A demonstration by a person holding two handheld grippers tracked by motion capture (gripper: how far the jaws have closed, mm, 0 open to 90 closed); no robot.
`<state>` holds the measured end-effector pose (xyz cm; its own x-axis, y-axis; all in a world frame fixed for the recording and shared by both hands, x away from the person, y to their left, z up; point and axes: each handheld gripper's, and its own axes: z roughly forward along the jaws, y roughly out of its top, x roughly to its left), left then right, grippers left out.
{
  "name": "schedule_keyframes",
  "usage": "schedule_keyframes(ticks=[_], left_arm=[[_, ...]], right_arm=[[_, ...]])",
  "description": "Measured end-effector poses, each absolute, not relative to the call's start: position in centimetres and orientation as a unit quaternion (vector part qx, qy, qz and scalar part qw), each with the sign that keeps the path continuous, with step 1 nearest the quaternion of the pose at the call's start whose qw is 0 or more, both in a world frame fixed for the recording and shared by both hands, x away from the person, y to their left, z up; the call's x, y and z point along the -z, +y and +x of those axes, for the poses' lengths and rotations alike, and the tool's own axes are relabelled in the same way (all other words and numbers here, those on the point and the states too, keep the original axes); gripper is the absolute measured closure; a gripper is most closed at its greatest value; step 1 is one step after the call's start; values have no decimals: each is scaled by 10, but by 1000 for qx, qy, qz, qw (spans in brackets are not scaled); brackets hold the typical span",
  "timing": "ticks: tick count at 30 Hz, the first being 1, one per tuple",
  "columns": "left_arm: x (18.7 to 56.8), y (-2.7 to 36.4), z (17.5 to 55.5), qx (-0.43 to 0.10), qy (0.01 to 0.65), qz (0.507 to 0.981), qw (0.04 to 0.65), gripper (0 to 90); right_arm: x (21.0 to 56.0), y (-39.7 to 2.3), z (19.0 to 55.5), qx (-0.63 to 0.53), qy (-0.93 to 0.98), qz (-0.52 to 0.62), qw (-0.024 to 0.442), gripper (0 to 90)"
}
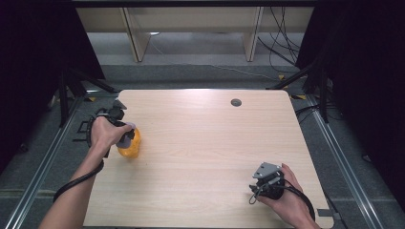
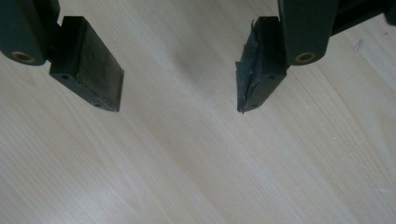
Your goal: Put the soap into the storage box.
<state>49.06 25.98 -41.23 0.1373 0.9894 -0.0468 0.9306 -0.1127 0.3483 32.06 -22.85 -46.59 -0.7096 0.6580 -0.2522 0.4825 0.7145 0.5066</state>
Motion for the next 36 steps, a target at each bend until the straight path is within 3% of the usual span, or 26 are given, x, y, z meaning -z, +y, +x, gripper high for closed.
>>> schedule_keyframes(ticks=[36], left_arm=[[431,258,498,-104,643,746,136,490]], right_arm=[[466,-229,321,-205,904,310,212,329]])
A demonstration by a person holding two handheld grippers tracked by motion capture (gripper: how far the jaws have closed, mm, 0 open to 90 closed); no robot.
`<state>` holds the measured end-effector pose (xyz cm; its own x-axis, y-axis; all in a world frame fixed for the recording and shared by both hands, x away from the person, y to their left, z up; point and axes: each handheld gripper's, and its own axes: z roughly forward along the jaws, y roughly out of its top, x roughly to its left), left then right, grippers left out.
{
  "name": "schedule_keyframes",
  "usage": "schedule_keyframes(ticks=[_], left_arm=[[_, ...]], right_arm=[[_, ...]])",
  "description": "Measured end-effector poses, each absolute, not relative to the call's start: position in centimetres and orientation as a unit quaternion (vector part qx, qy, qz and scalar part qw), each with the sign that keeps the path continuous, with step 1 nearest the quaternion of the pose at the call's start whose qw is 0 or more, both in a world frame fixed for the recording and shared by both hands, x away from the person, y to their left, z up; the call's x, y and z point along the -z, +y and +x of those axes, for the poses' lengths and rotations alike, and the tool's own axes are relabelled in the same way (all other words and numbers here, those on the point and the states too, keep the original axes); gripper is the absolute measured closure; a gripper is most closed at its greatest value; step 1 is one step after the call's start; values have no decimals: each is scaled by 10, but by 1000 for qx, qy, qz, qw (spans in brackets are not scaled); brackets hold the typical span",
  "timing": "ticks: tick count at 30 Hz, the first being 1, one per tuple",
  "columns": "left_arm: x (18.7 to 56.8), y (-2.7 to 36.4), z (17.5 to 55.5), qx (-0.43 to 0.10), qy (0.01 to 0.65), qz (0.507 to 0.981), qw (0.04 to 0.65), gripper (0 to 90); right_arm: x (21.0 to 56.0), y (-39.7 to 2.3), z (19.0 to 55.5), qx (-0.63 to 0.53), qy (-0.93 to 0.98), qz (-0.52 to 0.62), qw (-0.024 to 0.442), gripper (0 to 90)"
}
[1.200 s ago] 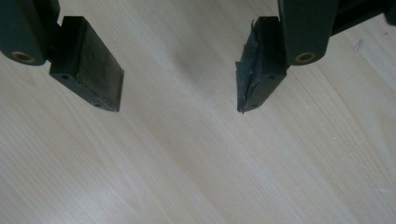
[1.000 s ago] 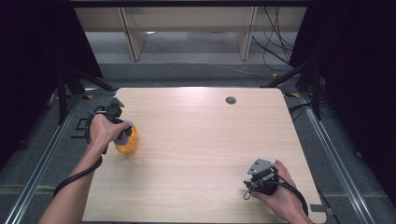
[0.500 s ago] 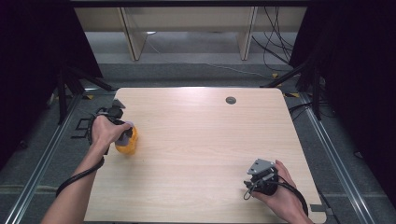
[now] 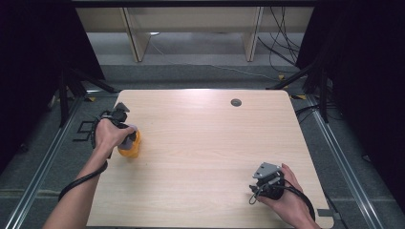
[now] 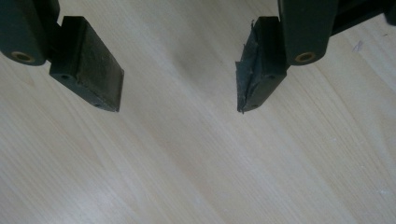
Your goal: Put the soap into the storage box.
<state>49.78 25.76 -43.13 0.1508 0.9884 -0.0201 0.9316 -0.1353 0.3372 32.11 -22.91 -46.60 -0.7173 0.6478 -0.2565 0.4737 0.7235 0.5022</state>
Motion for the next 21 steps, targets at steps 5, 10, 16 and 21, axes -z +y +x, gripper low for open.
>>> schedule_keyframes(ticks=[5,10,16,21], left_arm=[[434,256,499,-106,637,752,132,490],[435,255,499,-108,629,759,130,489],[438,255,499,-108,630,758,127,489],[439,256,499,-103,643,749,120,489]], right_arm=[[466,-229,321,-202,904,308,218,329],[466,-229,321,-203,904,309,217,329],[466,-229,321,-201,904,308,219,328],[467,-228,320,-203,902,317,210,328]])
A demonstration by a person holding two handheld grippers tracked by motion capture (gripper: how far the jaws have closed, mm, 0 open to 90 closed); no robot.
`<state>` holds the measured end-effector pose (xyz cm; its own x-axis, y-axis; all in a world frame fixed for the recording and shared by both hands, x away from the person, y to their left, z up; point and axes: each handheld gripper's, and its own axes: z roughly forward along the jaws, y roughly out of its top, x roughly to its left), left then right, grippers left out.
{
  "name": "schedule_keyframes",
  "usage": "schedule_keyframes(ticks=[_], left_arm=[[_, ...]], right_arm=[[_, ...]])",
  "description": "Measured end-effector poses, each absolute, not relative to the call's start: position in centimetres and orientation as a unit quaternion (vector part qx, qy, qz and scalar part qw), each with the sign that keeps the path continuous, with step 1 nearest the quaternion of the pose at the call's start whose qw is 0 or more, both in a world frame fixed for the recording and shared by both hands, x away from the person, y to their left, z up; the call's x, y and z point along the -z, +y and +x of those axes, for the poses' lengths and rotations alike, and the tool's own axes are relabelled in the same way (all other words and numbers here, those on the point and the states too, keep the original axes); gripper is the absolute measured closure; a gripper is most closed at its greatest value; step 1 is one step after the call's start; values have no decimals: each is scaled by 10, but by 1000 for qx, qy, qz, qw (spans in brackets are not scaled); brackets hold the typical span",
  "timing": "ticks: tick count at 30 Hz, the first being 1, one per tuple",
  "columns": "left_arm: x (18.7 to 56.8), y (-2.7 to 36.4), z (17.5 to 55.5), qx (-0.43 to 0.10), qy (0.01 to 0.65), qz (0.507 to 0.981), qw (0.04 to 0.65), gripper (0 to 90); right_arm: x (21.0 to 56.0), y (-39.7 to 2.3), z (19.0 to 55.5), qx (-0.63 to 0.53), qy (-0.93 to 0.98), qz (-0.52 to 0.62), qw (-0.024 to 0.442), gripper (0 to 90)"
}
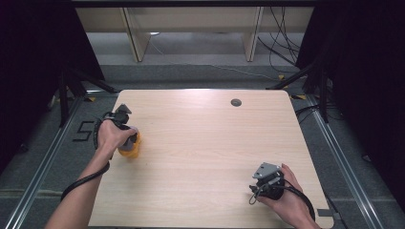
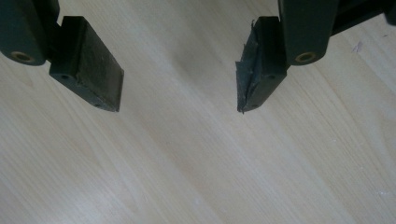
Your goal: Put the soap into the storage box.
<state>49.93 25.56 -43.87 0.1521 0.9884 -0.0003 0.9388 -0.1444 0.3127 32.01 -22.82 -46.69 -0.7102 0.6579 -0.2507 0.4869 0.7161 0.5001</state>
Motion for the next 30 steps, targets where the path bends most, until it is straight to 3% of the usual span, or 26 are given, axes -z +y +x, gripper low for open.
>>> schedule_keyframes(ticks=[14,30], left_arm=[[443,256,499,-103,655,738,123,458],[408,261,473,-137,626,748,175,445]], right_arm=[[467,-228,320,-204,902,317,210,328],[466,-229,321,-201,903,308,219,328]])
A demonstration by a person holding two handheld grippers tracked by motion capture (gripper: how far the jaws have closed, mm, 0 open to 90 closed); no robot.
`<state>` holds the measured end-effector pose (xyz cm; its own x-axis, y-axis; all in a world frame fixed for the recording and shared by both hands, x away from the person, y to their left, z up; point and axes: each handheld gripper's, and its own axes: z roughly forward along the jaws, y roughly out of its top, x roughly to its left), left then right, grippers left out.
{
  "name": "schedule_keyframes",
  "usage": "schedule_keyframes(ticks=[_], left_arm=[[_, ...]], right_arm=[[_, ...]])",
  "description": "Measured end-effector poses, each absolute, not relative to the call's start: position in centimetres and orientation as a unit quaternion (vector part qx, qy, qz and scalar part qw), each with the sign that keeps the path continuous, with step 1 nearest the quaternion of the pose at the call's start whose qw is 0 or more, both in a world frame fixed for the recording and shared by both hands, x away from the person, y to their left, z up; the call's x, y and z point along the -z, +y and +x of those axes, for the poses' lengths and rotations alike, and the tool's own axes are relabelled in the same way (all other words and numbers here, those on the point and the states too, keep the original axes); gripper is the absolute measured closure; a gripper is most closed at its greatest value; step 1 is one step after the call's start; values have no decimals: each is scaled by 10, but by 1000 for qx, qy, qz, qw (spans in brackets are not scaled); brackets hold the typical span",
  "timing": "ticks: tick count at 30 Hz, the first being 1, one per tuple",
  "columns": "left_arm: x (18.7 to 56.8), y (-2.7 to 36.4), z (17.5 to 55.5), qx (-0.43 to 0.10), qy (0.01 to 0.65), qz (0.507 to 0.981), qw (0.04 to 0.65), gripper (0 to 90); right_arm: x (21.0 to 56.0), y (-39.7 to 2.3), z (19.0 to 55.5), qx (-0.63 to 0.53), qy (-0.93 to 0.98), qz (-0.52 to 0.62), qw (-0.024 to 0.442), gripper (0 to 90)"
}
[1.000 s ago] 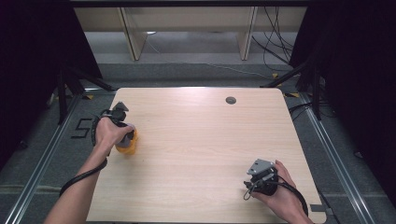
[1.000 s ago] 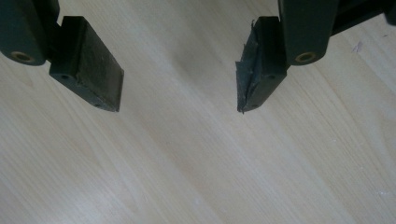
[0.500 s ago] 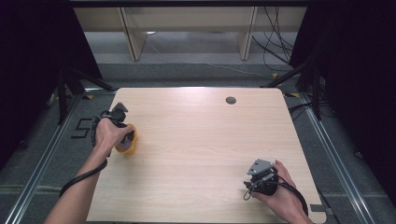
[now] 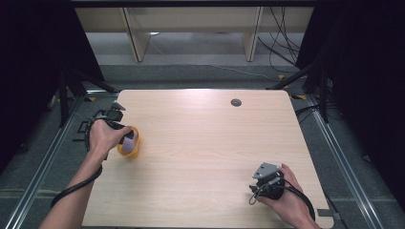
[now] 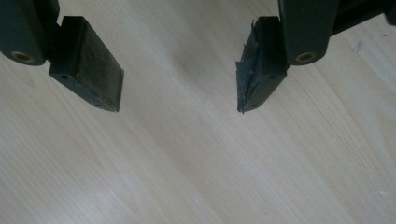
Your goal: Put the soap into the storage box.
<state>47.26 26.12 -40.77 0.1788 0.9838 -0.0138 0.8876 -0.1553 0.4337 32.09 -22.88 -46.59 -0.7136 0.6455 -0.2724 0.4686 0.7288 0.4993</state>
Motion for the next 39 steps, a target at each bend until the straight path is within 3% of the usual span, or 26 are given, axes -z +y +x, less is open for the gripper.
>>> schedule_keyframes(ticks=[13,23,39], left_arm=[[401,258,432,-159,590,760,221,440],[402,247,397,-205,533,774,273,433],[422,229,354,-232,475,796,295,417]], right_arm=[[466,-228,320,-205,903,311,216,328],[465,-227,319,-208,900,321,210,328],[465,-228,320,-210,901,313,215,327]])
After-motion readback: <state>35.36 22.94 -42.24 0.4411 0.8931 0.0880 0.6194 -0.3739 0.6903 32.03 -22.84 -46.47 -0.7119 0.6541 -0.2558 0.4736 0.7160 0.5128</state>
